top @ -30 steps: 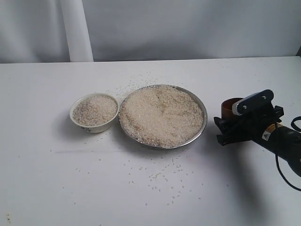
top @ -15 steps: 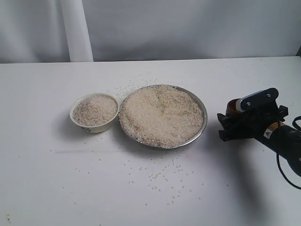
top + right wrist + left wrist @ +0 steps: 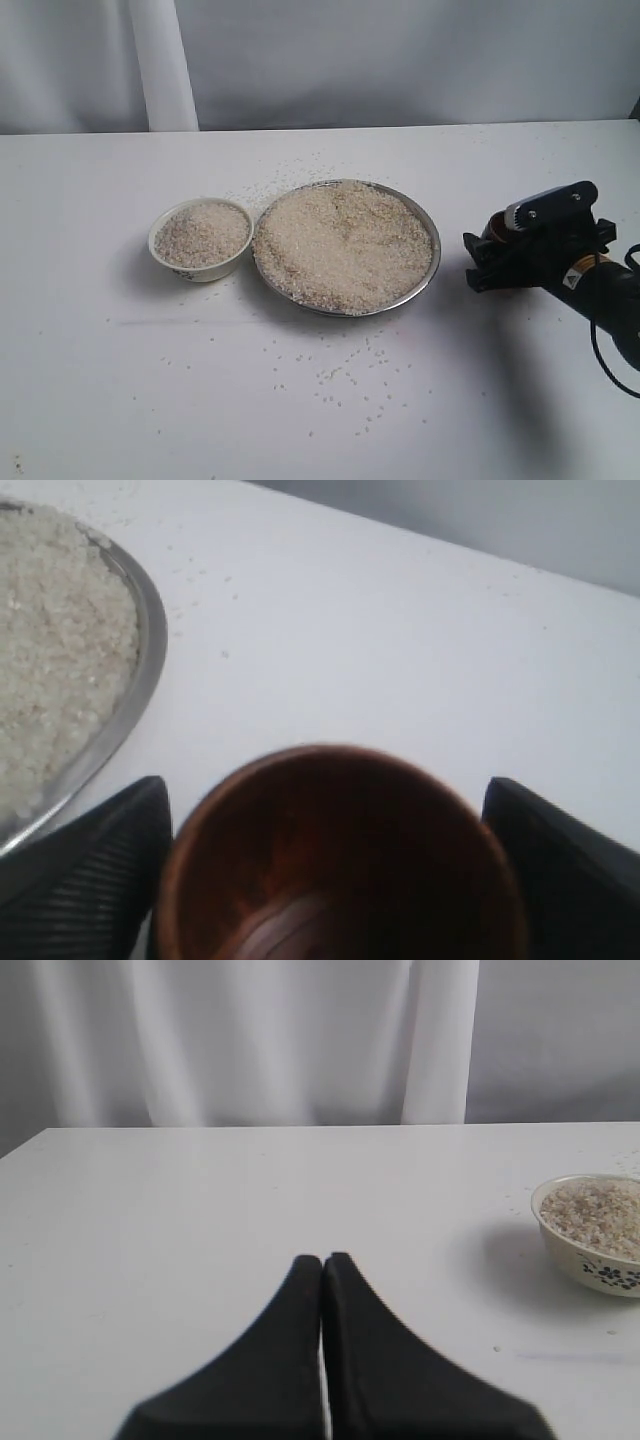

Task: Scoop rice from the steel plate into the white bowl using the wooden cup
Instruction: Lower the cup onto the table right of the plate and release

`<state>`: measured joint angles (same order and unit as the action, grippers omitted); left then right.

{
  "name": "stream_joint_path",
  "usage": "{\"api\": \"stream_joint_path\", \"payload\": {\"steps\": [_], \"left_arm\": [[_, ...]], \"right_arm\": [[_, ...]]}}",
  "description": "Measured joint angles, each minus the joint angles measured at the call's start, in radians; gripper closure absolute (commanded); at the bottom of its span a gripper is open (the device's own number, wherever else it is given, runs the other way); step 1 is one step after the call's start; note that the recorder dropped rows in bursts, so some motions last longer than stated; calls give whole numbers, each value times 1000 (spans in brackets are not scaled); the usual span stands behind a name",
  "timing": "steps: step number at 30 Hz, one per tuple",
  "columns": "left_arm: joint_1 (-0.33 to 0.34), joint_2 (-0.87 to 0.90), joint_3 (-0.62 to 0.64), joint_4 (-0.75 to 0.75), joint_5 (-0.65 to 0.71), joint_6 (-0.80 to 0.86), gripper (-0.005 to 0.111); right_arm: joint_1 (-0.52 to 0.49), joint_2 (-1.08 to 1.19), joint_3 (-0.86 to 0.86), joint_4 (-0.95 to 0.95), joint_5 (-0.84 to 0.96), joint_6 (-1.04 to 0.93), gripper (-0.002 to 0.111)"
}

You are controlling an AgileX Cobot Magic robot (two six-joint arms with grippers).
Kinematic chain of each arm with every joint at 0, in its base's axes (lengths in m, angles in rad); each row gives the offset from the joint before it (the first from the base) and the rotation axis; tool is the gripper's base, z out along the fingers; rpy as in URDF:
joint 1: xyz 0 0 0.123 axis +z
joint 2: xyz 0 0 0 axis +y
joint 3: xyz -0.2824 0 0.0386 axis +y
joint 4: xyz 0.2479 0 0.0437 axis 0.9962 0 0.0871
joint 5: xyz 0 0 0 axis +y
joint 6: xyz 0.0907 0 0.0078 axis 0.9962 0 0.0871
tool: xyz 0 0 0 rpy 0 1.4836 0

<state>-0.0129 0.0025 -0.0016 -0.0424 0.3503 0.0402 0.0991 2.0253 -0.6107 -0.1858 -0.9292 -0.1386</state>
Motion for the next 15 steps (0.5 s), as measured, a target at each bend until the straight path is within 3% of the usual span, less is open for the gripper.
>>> {"api": "stream_joint_path", "payload": {"steps": [9, 12, 15], "left_arm": [[0, 0, 0, 0, 0, 0, 107], [0, 0, 0, 0, 0, 0, 107], [0, 0, 0, 0, 0, 0, 107]], "right_arm": [[0, -203, 2, -74, 82, 83, 37], [0, -284, 2, -96, 129, 147, 53], [0, -365, 2, -112, 183, 203, 79]]}}
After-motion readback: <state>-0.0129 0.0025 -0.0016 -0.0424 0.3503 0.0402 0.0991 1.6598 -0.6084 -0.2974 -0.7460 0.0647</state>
